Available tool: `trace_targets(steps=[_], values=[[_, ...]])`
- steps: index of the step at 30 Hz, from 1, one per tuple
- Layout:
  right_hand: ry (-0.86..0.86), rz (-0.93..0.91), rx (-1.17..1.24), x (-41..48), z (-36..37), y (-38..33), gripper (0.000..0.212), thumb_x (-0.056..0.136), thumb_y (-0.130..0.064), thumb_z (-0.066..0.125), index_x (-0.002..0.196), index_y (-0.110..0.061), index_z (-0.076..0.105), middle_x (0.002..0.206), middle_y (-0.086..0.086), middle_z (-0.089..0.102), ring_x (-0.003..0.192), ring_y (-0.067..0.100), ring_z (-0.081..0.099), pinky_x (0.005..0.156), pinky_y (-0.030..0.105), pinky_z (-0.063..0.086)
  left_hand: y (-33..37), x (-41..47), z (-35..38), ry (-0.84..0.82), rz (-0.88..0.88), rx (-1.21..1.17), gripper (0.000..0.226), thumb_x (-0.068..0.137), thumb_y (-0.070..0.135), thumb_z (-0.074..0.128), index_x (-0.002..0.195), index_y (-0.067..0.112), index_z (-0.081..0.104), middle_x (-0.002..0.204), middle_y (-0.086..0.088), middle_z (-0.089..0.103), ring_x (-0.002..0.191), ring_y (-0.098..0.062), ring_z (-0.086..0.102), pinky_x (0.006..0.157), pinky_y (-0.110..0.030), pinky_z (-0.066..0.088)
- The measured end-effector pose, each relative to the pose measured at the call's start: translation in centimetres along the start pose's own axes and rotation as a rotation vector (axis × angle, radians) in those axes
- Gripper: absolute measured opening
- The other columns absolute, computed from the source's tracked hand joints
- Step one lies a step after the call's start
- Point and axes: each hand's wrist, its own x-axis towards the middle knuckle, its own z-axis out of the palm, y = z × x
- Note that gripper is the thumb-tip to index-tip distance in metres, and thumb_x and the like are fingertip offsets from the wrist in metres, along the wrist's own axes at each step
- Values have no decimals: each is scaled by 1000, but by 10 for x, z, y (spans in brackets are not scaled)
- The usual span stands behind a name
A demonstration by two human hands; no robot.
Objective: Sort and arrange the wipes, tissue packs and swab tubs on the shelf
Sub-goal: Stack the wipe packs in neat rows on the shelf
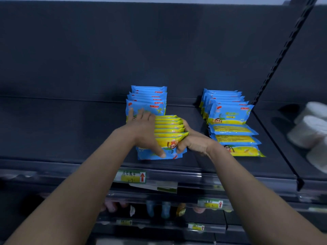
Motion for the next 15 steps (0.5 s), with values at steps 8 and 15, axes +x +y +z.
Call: trace_targets(steps=[8, 15], values=[[-28, -16, 14, 2, -7, 1, 102, 67, 19, 61, 143, -28, 12, 98, 4, 53, 90, 15, 52, 72, 24, 46, 12, 10, -4, 59, 127, 10, 122, 55, 54, 77, 146, 15, 5, 148, -7, 23, 136, -27, 21, 114, -42, 14], [-54, -48, 290, 3, -8, 12, 114, 51, 0, 76, 146, -25, 17, 129, 4, 53, 117, 19, 54, 102, 32, 42, -3, 2, -2, 142, 135, -221, 117, 57, 43, 79, 147, 17, 8, 142, -4, 29, 130, -24, 26, 110, -36, 21]])
